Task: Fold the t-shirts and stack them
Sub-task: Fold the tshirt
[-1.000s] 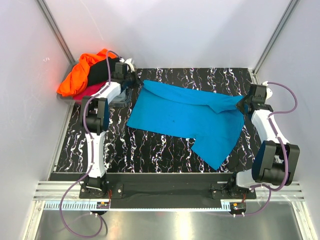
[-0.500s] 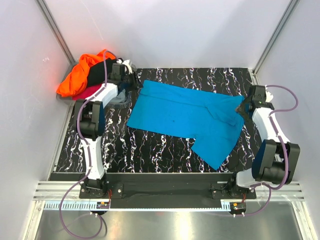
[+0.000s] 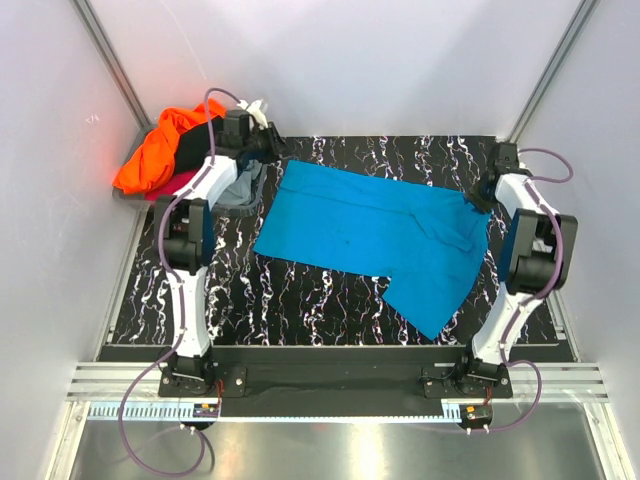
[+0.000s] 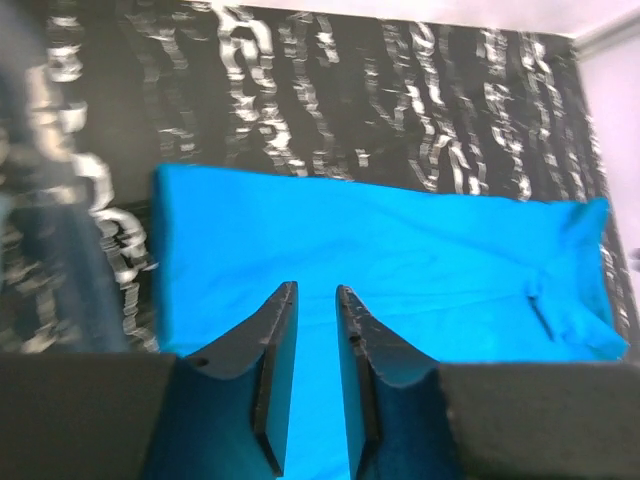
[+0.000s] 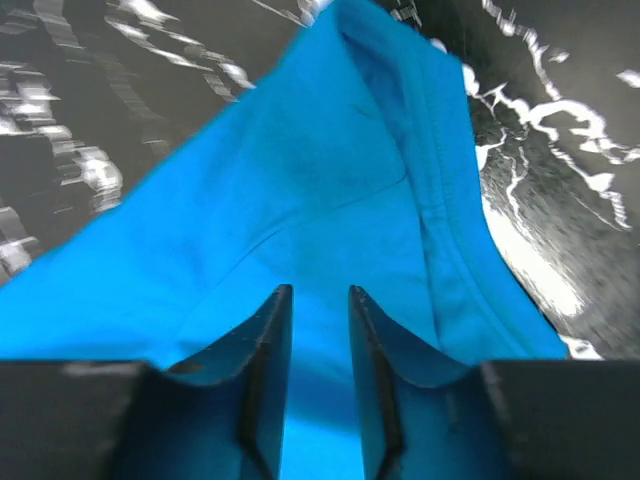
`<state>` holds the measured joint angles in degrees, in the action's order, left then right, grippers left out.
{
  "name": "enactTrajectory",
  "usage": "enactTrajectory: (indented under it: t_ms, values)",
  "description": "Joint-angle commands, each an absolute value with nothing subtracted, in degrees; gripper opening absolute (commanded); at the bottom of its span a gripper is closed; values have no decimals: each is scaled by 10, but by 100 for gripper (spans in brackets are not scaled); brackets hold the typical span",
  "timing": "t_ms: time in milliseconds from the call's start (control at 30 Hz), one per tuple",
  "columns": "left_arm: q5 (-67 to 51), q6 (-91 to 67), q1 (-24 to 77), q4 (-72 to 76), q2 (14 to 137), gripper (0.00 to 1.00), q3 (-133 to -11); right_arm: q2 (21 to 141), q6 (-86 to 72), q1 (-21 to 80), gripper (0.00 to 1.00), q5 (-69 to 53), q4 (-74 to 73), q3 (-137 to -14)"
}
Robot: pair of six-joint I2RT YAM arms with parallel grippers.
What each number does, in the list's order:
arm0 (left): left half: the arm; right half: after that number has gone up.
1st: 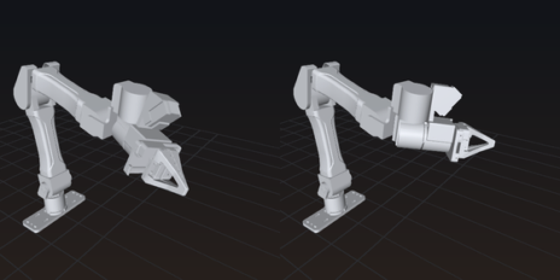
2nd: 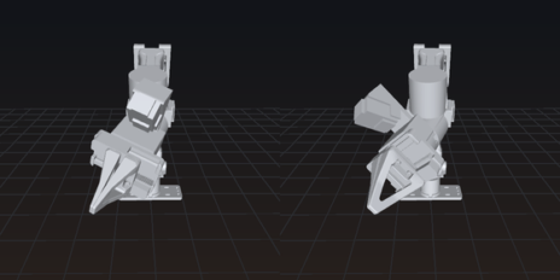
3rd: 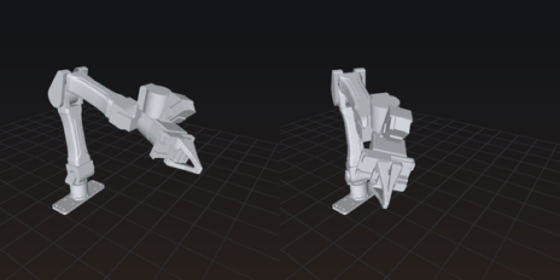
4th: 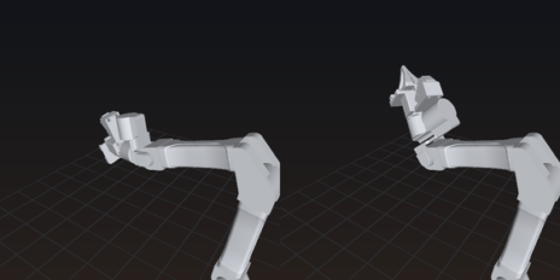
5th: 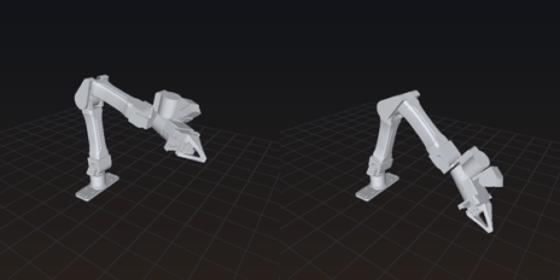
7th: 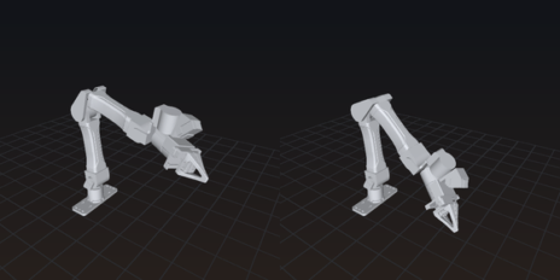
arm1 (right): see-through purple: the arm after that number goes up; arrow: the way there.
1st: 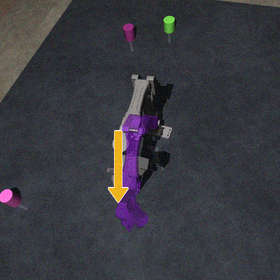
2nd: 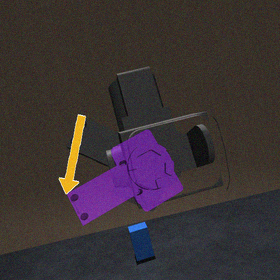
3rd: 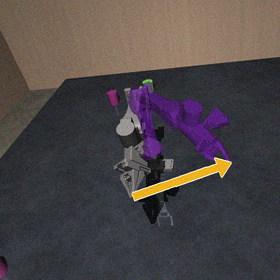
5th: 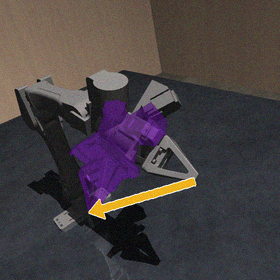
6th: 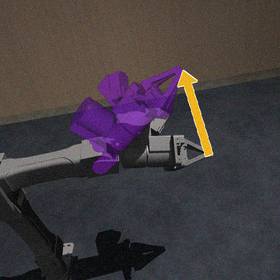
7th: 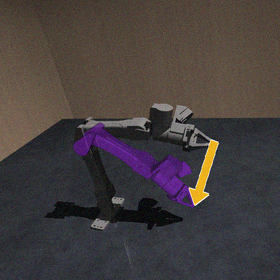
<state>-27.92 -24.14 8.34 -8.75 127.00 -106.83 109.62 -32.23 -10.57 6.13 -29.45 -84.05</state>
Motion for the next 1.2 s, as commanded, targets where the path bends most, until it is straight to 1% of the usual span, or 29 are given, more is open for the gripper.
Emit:
enactTrajectory:
  t_ms: [0, 33, 100, 167, 267, 400, 467, 567, 600, 633, 700, 733, 767, 800, 833, 867, 933, 1000, 1033, 1067, 1100, 1167]
  values:
    - [-318, -258, 115, -58, 1280, 24, -1091, 1138, -367, -108, 34, 63, -295, -872]
    - [-309, -258, 129, -57, 1280, 20, -1085, 1152, -376, -108, 28, 73, -294, -875]
    - [-273, -273, 144, -57, 1282, 17, -1064, 1168, -378, -108, 24, 94, -294, -882]
    - [-237, -286, 166, -53, 1287, 14, -1045, 1189, -373, -108, 24, 105, -294, -897]
    - [-186, -322, 185, -50, 1304, 12, -1032, 1221, -350, -108, 24, 129, -293, -923]
    - [-176, -383, 189, -46, 1331, 11, -1028, 1280, -303, -121, 27, 131, -315, -996]
    - [-185, -386, 191, -46, 1332, 11, -1029, 1309, -286, -121, 28, 134, -318, -1048]
    - [-193, -376, 194, -47, 1321, 12, -1025, 1356, -256, -121, 32, 112, -333, -1141]
    - [-195, -374, 195, -48, 1317, 14, -1022, 1371, -244, -121, 34, 106, -370, -1171]
    - [-199, -375, 195, -49, 1311, 15, -1016, 1403, -239, -121, 34, 105, -399, -1243]
    - [-210, -376, 199, -51, 1291, 19, -1008, 1425, -229, -121, 37, 109, -480, -1313]
    - [-208, -375, 200, -54, 1283, 20, -998, 1420, -227, -121, 38, 113, -498, -1317]
    - [-207, -373, 202, -59, 1264, 20, -992, 1409, -224, -120, 40, 118, -517, -1312]
    - [-204, -372, 206, -67, 1255, 21, -987, 1371, -214, -120, 42, 123, -516, -1298]
    - [-197, -369, 209, -72, 1246, 21, -973, 1347, -211, -120, 47, 125, -515, -1257]
    - [-190, -370, 212, -78, 1233, 20, -967, 1324, -212, -121, 49, 123, -512, -1236]
    - [-185, -371, 214, -99, 1202, 20, -943, 1257, -208, -115, 53, 85, -494, -1165]
    - [-192, -371, 215, -108, 1182, 20, -922, 1216, -201, -94, 59, 63, -480, -1118]
    - [-205, -372, 216, -113, 1160, 18, -897, 1181, -201, -88, 61, 54, -475, -1073]
    - [-212, -371, 216, -116, 1149, 17, -883, 1166, -200, -80, 62, 47, -469, -1050]
    - [-216, -370, 218, -129, 1136, 17, -869, 1140, -201, -66, 62, 46, -455, -1002]
    - [-230, -360, 219, -140, 1101, 15, -832, 1124, -200, -53, 61, 34, -439, -963]
